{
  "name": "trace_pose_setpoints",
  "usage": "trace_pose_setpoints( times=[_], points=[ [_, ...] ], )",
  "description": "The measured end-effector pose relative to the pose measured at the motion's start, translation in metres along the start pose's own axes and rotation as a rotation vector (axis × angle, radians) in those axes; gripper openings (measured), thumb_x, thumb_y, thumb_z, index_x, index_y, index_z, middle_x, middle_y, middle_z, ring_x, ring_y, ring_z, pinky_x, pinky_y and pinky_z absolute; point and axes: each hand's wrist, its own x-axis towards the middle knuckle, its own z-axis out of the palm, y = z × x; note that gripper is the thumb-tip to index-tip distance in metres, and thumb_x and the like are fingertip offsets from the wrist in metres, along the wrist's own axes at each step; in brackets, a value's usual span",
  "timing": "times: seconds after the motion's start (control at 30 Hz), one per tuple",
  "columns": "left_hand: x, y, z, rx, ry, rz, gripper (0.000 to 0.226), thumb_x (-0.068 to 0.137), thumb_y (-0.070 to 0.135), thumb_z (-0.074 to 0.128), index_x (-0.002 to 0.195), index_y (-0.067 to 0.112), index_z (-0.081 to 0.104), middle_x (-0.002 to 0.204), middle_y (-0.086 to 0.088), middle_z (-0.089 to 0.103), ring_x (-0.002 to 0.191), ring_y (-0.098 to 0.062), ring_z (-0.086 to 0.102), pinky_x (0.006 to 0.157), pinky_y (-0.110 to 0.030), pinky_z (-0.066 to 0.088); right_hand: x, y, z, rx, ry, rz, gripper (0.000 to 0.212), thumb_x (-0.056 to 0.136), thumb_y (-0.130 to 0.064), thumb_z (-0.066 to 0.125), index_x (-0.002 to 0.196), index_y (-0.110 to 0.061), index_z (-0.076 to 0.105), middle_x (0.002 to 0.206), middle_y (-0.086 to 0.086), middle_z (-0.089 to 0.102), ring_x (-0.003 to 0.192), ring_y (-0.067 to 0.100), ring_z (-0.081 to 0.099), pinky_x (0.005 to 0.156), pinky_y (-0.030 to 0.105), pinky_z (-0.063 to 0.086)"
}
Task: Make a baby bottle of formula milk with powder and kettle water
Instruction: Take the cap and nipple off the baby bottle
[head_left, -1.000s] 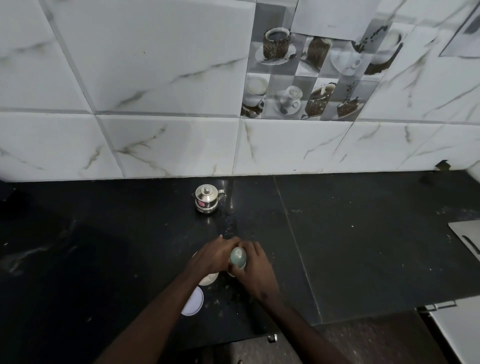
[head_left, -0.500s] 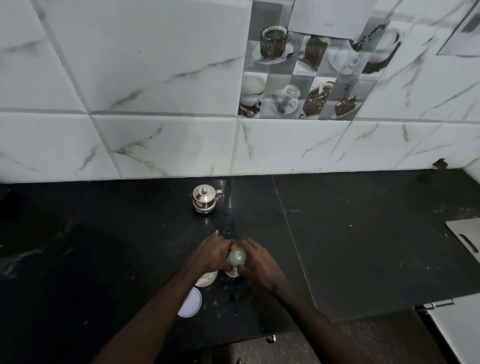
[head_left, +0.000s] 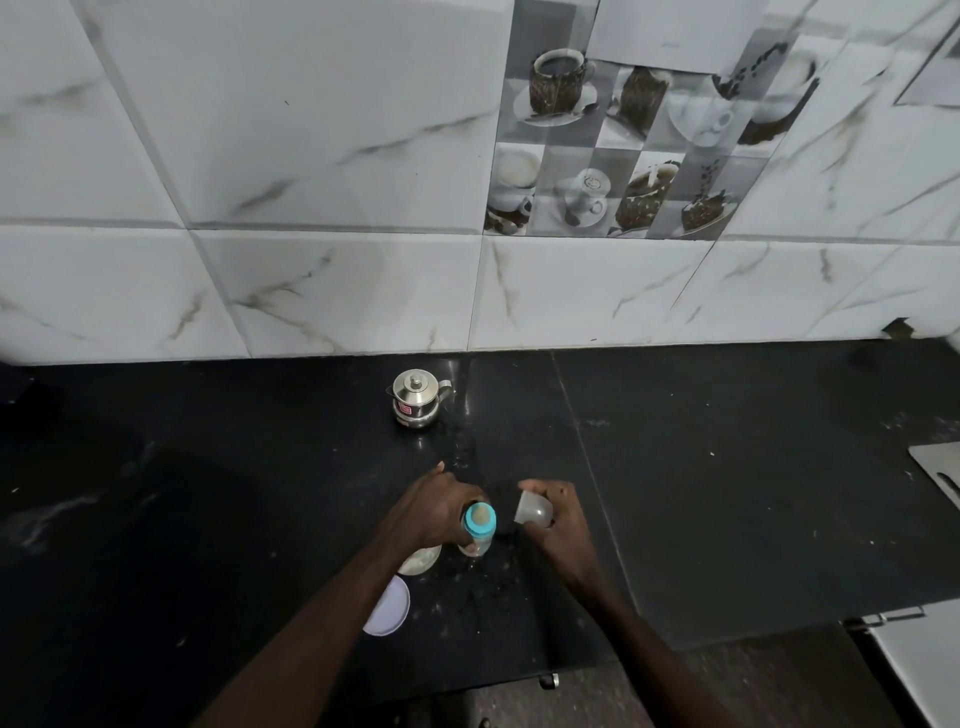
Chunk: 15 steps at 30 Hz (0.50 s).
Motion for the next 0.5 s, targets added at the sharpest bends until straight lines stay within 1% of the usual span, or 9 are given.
trace_pose_setpoints(
  times=[0.03,0.1,0.13,0.23,0.27,0.33,0.4,0.43,0.5],
  points=[
    [0.0,0.0,0.0,0.003,-0.007,-0.003,0.051,0.074,0.042,0.082,0.122,0.032,0.067,0.119,0.012,0.072,0.114,-0.013,0.061,0.123,-0.042,0.02,-0.001,0.005,-0.001,0.015,0.006,0.049,0.047,0.066,-0.037,0.073,0.112,-0.038,0.062,0.119,-0.009,0.054,0.107,0.004,0.059,0.089,0.032,0.056],
    [0.0,0.001,0.0,0.007,-0.02,-0.006,0.053,0.075,0.041,0.082,0.125,0.032,0.066,0.122,0.012,0.072,0.116,-0.013,0.06,0.125,-0.043,0.019,-0.003,0.015,0.0,0.052,0.009,0.133,0.039,0.071,-0.031,0.077,0.106,-0.034,0.059,0.112,-0.008,0.063,0.102,0.015,0.065,0.083,0.038,0.06],
    [0.001,0.002,0.0,0.003,-0.024,-0.01,0.053,0.076,0.041,0.083,0.125,0.032,0.066,0.123,0.012,0.071,0.117,-0.012,0.06,0.125,-0.043,0.019,-0.005,0.018,0.0,0.06,0.01,0.167,0.037,0.072,-0.03,0.078,0.103,-0.033,0.059,0.108,-0.008,0.067,0.099,0.016,0.068,0.081,0.039,0.061],
    [0.0,0.004,-0.002,-0.01,-0.033,-0.014,0.053,0.078,0.04,0.083,0.127,0.03,0.065,0.126,0.011,0.071,0.119,-0.013,0.059,0.125,-0.043,0.018,-0.01,0.024,-0.002,0.037,0.033,0.206,0.036,0.071,-0.035,0.082,0.097,-0.034,0.058,0.101,-0.009,0.072,0.092,0.009,0.07,0.078,0.038,0.062],
    [-0.001,0.005,-0.002,-0.01,-0.033,-0.013,0.053,0.078,0.04,0.083,0.127,0.029,0.065,0.126,0.01,0.071,0.119,-0.013,0.059,0.125,-0.042,0.018,-0.012,0.026,-0.003,0.016,0.032,0.193,0.037,0.072,-0.034,0.083,0.099,-0.034,0.057,0.099,-0.01,0.071,0.091,0.008,0.069,0.077,0.039,0.061],
    [-0.002,0.005,-0.003,-0.01,-0.034,-0.015,0.054,0.078,0.04,0.083,0.128,0.029,0.065,0.126,0.01,0.071,0.12,-0.013,0.059,0.125,-0.042,0.018,-0.013,0.035,-0.004,-0.027,0.026,0.16,0.045,0.074,-0.026,0.084,0.108,-0.035,0.056,0.1,-0.012,0.07,0.091,0.006,0.067,0.078,0.041,0.059],
    [-0.002,0.006,-0.004,-0.012,-0.032,-0.019,0.054,0.078,0.04,0.084,0.127,0.029,0.065,0.126,0.01,0.071,0.12,-0.013,0.059,0.125,-0.042,0.019,-0.013,0.044,-0.004,-0.052,0.027,0.163,0.06,0.073,-0.021,0.084,0.121,-0.04,0.052,0.106,-0.014,0.069,0.096,0.003,0.067,0.084,0.039,0.057],
    [-0.002,0.006,-0.004,-0.018,-0.034,-0.022,0.054,0.078,0.04,0.084,0.127,0.029,0.065,0.126,0.01,0.071,0.12,-0.013,0.059,0.125,-0.042,0.019,-0.012,0.048,-0.003,-0.059,0.024,0.17,0.066,0.073,-0.022,0.084,0.127,-0.039,0.05,0.109,-0.015,0.068,0.099,0.003,0.067,0.088,0.04,0.056],
    [-0.002,0.005,-0.004,-0.028,-0.038,-0.023,0.054,0.078,0.04,0.084,0.127,0.029,0.065,0.127,0.01,0.07,0.12,-0.013,0.059,0.125,-0.042,0.019,-0.011,0.052,-0.002,-0.116,0.015,0.164,0.07,0.076,-0.026,0.083,0.135,-0.035,0.047,0.119,-0.016,0.064,0.107,0.005,0.064,0.092,0.039,0.054]
  ],
)
